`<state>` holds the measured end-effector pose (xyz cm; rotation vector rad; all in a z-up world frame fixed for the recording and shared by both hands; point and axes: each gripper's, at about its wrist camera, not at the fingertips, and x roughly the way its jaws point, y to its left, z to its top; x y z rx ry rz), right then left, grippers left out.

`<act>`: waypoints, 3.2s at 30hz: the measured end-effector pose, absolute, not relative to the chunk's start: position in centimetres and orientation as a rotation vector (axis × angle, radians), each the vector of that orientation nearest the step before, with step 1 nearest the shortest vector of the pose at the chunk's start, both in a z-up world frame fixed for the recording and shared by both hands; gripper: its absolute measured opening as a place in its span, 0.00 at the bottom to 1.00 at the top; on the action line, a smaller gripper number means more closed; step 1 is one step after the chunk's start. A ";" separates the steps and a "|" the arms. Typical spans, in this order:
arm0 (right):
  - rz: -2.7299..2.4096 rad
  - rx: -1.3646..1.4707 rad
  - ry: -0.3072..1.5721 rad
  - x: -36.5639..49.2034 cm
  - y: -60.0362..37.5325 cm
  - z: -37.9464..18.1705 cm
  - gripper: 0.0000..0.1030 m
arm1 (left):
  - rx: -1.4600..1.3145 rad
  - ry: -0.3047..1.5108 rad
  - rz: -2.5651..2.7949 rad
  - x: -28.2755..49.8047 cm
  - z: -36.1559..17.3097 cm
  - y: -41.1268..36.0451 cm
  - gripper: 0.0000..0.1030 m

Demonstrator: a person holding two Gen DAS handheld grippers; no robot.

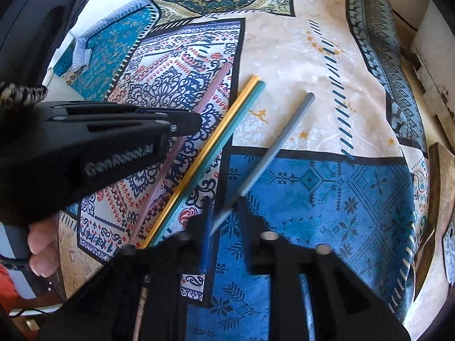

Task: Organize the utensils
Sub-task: 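Grasp the grey chopstick with the right tool while the left tool grasps the pink chopstick, then lift both chopsticks upright off the rug, then carry both upright chopsticks toward the white cup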

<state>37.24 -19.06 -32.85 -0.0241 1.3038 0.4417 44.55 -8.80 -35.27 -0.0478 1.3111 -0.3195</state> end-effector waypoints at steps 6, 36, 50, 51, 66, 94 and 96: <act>0.491 -0.086 1.299 37.5 -19.1 -32.6 0.02 | -0.050 1.351 -0.303 42.9 -35.0 -7.5 0.05; 0.246 0.006 1.268 43.5 -17.9 -33.0 0.10 | -0.096 1.353 -0.375 45.5 -35.4 -7.4 0.07; 0.340 0.135 1.286 44.5 -20.1 -31.6 0.06 | -0.062 1.323 -0.346 44.3 -34.6 -8.5 0.04; 0.342 0.136 1.276 44.2 -20.3 -31.1 0.06 | -0.062 1.316 -0.342 44.1 -34.4 -8.5 0.04; 0.338 0.139 1.069 40.8 -21.7 -23.3 0.05 | -0.085 1.089 -0.316 40.9 -26.3 -6.4 0.04; 0.282 0.147 1.114 42.3 -22.5 -22.8 0.26 | -0.146 0.822 -0.250 37.3 -16.1 -0.7 0.04; 0.276 0.158 1.151 43.5 -22.3 -24.3 0.27 | -0.154 0.811 -0.235 37.1 -15.7 -0.1 0.04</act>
